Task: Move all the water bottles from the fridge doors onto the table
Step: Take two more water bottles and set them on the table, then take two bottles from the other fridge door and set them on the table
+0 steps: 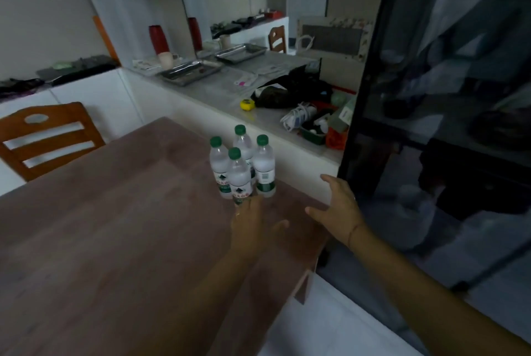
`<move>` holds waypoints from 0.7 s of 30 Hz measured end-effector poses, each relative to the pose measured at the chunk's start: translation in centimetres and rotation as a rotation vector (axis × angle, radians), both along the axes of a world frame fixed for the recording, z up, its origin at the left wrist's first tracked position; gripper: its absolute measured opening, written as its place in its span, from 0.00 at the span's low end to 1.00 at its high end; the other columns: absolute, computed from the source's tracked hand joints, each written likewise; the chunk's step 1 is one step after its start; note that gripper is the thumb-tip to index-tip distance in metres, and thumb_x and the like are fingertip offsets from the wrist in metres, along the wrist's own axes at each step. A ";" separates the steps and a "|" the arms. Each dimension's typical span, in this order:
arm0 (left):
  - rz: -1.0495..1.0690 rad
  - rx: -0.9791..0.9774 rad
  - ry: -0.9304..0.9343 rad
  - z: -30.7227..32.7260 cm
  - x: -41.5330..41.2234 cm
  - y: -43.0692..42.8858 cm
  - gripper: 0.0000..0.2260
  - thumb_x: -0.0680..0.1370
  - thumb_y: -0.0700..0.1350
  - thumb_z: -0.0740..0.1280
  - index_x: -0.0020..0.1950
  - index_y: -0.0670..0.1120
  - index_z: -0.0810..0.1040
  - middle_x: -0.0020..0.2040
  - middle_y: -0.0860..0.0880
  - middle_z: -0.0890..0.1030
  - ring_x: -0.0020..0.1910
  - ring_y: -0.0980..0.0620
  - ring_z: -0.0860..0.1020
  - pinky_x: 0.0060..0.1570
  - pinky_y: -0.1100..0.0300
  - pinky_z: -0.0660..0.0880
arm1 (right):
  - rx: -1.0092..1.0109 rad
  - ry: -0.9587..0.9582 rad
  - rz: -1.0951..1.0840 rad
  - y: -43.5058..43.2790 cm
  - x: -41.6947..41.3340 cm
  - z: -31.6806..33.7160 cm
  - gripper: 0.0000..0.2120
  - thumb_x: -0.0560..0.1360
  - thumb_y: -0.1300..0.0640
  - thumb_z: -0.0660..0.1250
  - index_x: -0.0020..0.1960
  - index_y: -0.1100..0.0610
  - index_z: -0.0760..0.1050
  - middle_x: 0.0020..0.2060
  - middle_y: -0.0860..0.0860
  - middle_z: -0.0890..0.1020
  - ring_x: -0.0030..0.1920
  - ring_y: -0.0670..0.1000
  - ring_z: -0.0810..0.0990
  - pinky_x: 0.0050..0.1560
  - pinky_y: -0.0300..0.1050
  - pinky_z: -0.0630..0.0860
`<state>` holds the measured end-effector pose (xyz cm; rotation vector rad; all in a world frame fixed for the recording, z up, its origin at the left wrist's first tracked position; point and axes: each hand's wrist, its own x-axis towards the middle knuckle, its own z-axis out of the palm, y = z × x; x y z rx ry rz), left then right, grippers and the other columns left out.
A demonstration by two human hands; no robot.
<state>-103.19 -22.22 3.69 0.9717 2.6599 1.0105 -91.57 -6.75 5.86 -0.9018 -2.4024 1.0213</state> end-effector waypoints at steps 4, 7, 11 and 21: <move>-0.149 -0.039 0.013 0.8 2.6 -3.1 0.36 0.71 0.59 0.72 0.74 0.46 0.65 0.71 0.45 0.68 0.72 0.45 0.65 0.70 0.51 0.60 | 0.043 -0.066 -0.111 -4.6 5.3 0.6 0.39 0.69 0.49 0.74 0.74 0.53 0.59 0.72 0.54 0.63 0.71 0.55 0.63 0.72 0.53 0.61; -0.241 -0.050 0.022 1.6 4.9 -5.3 0.36 0.70 0.60 0.71 0.74 0.48 0.64 0.70 0.46 0.69 0.70 0.45 0.66 0.69 0.50 0.64 | 0.063 -0.086 -0.211 -8.6 9.4 1.1 0.39 0.68 0.49 0.74 0.73 0.53 0.60 0.71 0.53 0.65 0.71 0.55 0.64 0.71 0.54 0.62; -0.380 -0.033 -0.006 3.0 8.7 -7.4 0.35 0.71 0.57 0.72 0.73 0.47 0.65 0.70 0.46 0.68 0.71 0.45 0.66 0.69 0.52 0.64 | 0.041 -0.127 -0.369 -13.7 15.2 2.1 0.36 0.70 0.50 0.73 0.73 0.52 0.60 0.71 0.52 0.64 0.71 0.55 0.64 0.70 0.56 0.64; -0.687 0.031 0.051 6.5 21.1 -9.8 0.34 0.72 0.60 0.71 0.73 0.49 0.65 0.71 0.50 0.68 0.71 0.49 0.65 0.70 0.53 0.63 | 0.062 -0.111 -0.644 -22.6 28.4 5.6 0.31 0.71 0.55 0.71 0.71 0.52 0.63 0.69 0.52 0.66 0.69 0.54 0.66 0.71 0.51 0.65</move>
